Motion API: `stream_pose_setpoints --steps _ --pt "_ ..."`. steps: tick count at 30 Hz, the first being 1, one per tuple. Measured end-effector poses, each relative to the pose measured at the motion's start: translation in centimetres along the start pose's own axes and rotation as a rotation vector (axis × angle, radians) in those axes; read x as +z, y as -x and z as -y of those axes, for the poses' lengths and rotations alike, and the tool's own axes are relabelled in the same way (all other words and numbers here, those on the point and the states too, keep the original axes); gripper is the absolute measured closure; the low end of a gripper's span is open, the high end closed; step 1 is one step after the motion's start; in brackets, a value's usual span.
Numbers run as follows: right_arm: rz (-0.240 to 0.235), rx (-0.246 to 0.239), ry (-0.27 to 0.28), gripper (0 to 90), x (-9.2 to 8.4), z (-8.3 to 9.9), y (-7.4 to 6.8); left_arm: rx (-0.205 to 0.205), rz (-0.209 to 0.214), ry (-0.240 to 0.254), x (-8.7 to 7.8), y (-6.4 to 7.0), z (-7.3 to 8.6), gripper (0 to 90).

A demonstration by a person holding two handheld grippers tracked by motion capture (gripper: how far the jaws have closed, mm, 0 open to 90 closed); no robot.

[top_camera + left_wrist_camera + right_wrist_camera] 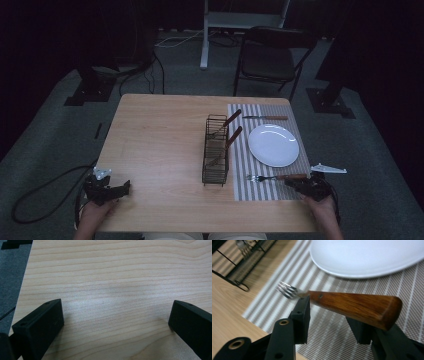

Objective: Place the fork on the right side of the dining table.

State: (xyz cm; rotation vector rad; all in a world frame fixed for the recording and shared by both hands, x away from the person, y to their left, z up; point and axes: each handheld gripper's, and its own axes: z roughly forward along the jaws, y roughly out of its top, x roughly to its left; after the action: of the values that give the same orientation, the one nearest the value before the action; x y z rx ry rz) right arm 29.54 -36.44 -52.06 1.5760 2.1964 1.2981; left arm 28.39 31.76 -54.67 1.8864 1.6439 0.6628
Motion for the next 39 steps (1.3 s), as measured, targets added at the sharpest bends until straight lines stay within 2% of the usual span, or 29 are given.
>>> stream_pose_setpoints --steps 8,16,18,20,22,24,28,31,34,36,38,39 --pt "0.076 0.009 -0.012 50.0 0.5 1.0 1.8 -0.002 -0.002 0.001 0.0 0.0 0.0 0.3" --pt "0.121 0.026 0.006 45.3 0.8 1.7 1.5 -0.001 -0.002 0.000 0.0 0.1 0.0 0.3" --pt "0.125 0.034 0.020 43.3 0.9 2.0 1.1 -0.001 -0.001 0.000 0.0 0.1 0.0 0.2" --pt "0.148 0.022 0.029 37.6 1.1 2.1 0.5 -0.001 -0.001 0.000 0.0 0.1 0.0 0.2" --pt "0.130 0.039 0.048 29.5 1.3 2.2 0.0 -0.001 -0.001 0.000 0.0 0.1 0.0 0.2" --pt "0.101 0.027 0.031 22.0 1.9 2.2 -0.9 -0.001 -0.001 0.000 0.0 0.1 0.0 0.2" --pt "0.068 -0.011 0.014 20.0 3.2 2.1 -3.2 -0.001 -0.001 0.000 0.0 0.1 0.0 0.2" --pt "0.115 -0.046 0.025 19.6 4.3 2.2 -4.8 -0.001 -0.001 0.000 0.0 0.1 0.0 0.2" --pt "0.197 -0.116 0.004 17.3 5.4 2.1 -6.3 -0.001 -0.001 0.000 0.0 0.1 0.0 0.2" --pt "0.248 -0.149 -0.009 12.6 6.4 2.0 -7.3 -0.001 -0.001 0.000 0.0 0.1 0.0 0.2" --pt "0.325 -0.174 -0.012 13.2 7.2 1.9 -8.3 0.000 -0.001 0.000 0.0 0.1 0.0 0.2" --pt "0.333 -0.174 -0.011 13.1 7.5 1.8 -8.6 -0.001 -0.001 0.000 0.0 0.1 0.0 0.2"
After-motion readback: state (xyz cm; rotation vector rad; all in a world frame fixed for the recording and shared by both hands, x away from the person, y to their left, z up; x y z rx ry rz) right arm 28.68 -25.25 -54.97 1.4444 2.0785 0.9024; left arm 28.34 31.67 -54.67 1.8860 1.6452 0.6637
